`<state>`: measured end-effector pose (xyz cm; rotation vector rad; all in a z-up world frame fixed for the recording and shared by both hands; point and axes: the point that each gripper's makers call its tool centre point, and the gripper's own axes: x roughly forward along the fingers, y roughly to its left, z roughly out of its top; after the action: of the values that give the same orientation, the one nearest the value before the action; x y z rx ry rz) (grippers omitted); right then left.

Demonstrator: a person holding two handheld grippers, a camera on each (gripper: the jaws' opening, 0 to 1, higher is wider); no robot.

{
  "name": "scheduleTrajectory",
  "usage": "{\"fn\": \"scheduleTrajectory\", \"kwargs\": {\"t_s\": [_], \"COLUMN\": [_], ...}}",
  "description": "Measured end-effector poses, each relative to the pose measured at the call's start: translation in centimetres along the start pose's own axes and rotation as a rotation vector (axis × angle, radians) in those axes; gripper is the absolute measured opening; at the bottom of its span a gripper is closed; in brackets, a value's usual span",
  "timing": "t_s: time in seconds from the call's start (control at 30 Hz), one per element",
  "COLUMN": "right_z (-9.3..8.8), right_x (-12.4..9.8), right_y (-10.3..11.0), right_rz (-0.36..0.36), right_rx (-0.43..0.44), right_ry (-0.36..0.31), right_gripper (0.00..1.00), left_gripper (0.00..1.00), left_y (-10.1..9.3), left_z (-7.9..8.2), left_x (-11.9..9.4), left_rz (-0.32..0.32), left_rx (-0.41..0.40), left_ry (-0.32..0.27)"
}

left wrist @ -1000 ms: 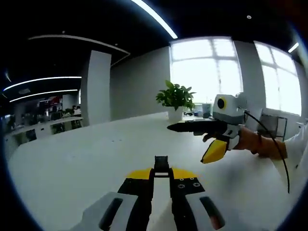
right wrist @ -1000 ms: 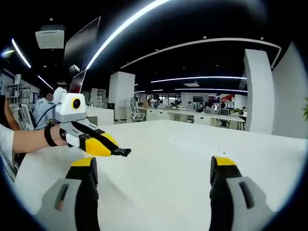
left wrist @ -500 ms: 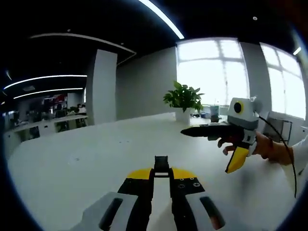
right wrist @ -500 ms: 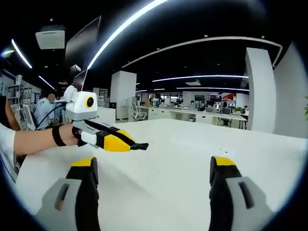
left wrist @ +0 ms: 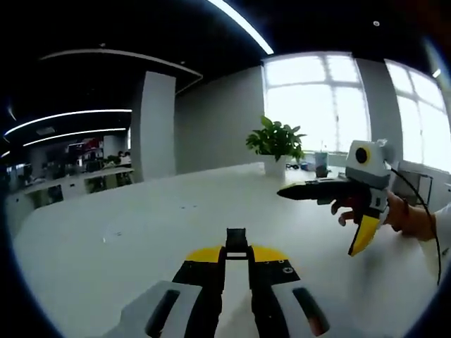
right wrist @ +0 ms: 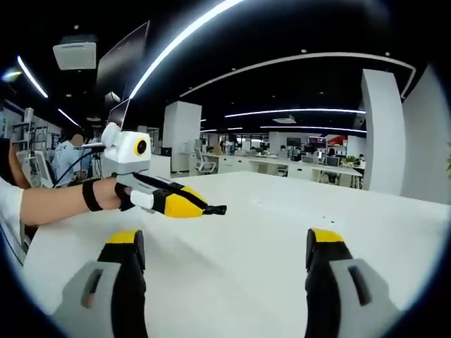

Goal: Snap the two parts of the plastic buckle together until the buckle closes and remains connected.

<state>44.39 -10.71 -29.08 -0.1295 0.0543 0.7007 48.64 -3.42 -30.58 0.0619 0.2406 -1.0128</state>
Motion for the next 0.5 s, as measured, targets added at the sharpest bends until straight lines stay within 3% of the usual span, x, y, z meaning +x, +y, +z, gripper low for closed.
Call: {"fn": "scheduleTrajectory", "kwargs": {"t_s": [0.27,0.37,0.5], "right_z": [-0.1,0.0,0.4], "right_x": [0.0,-0.1,-0.4], "right_y": [0.1,-0.4,-0.6], "right_rz": [0.002,-0.017,-0.025], "right_rx": [-0.004,-0.019,-0.014], "right_ry": [0.005,0.007,-0.020], "right_gripper": [0.95,0.90,0.93], "left_gripper": [0.11,0.11,0.11], "left_y": [0.8,1.2,0.6], "left_z": [-1.3,-1.9,-2.9], "left_x": [0.6,0.7,1.0], "left_rz": [0.023,0.040,0.045], "left_rx": [-0.025,-0.030,-0.034], "left_ry": [0.031,0.056,0.060]}}
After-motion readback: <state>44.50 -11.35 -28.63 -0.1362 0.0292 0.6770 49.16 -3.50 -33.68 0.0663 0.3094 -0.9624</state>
